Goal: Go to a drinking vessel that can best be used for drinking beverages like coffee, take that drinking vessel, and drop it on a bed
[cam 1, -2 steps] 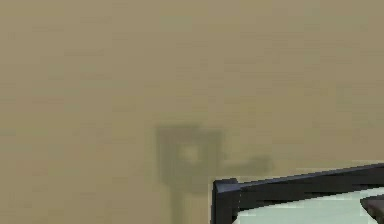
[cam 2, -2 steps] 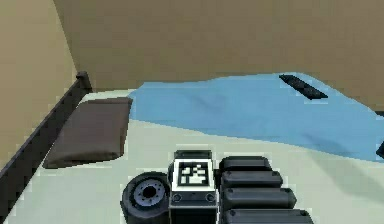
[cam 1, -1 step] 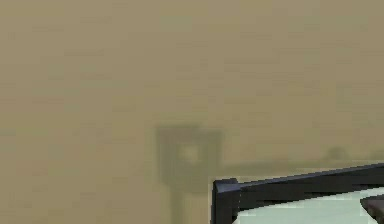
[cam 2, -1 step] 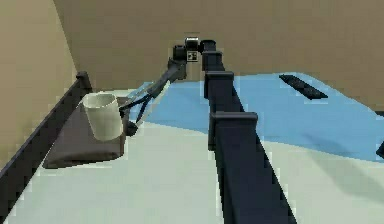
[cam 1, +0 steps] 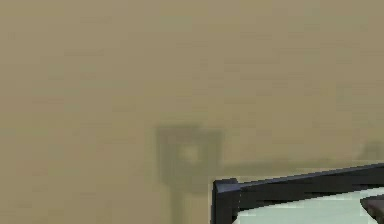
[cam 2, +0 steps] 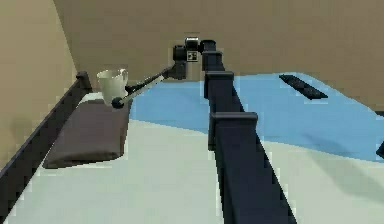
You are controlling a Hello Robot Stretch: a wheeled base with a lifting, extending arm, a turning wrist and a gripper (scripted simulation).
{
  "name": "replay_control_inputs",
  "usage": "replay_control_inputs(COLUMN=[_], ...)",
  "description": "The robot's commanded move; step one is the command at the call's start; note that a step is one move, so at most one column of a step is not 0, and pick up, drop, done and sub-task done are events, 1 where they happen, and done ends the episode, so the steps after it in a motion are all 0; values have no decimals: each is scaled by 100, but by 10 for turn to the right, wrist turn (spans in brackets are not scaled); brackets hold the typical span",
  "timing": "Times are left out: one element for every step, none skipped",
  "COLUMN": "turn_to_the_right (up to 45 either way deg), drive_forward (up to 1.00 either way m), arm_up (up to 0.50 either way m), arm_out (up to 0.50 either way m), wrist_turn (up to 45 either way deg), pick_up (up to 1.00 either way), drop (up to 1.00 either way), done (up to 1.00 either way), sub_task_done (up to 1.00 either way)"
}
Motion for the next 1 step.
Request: replay_control_inputs(turn_to_the_right=[0], drive_forward=[0], arm_up=[0], arm_out=[0], wrist_turn=[450], pick_up=[0], drop=[0], done=[0], sub_task_done=[0])
